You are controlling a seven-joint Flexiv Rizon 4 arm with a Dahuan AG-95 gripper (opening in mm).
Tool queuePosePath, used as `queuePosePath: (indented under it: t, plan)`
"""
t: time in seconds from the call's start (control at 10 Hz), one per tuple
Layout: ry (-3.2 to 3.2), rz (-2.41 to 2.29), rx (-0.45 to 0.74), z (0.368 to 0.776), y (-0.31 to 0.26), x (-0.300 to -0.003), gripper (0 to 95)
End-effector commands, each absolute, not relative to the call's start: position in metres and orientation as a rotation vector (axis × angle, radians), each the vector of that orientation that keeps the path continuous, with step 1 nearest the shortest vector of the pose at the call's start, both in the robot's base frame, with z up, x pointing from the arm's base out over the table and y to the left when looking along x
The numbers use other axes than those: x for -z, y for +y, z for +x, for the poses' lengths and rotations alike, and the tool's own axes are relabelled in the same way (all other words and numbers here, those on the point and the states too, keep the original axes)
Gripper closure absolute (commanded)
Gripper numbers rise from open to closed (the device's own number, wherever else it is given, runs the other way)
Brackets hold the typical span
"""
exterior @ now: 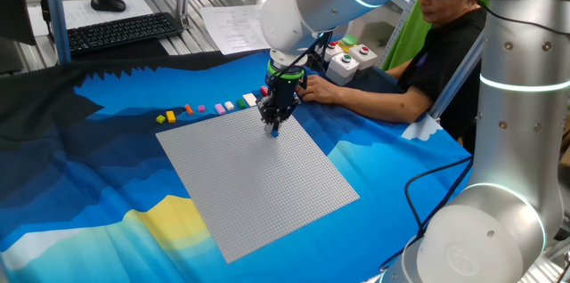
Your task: Stack small Lego blocks one on top of the other
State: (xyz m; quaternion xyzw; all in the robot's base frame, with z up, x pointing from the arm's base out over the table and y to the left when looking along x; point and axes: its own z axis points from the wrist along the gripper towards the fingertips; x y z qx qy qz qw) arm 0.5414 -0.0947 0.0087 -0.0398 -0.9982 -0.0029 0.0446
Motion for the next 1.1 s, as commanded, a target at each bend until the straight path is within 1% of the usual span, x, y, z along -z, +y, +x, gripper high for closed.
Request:
queuePosePath:
  t: [0.1, 1.1]
  plan:
    - [-3.054, -0.116, 0.008, 0.5411, -0.0943, -0.0074, 95.0]
    - [-3.059, -0.115, -0.006, 0.5413, -0.0937, -0.0048, 95.0]
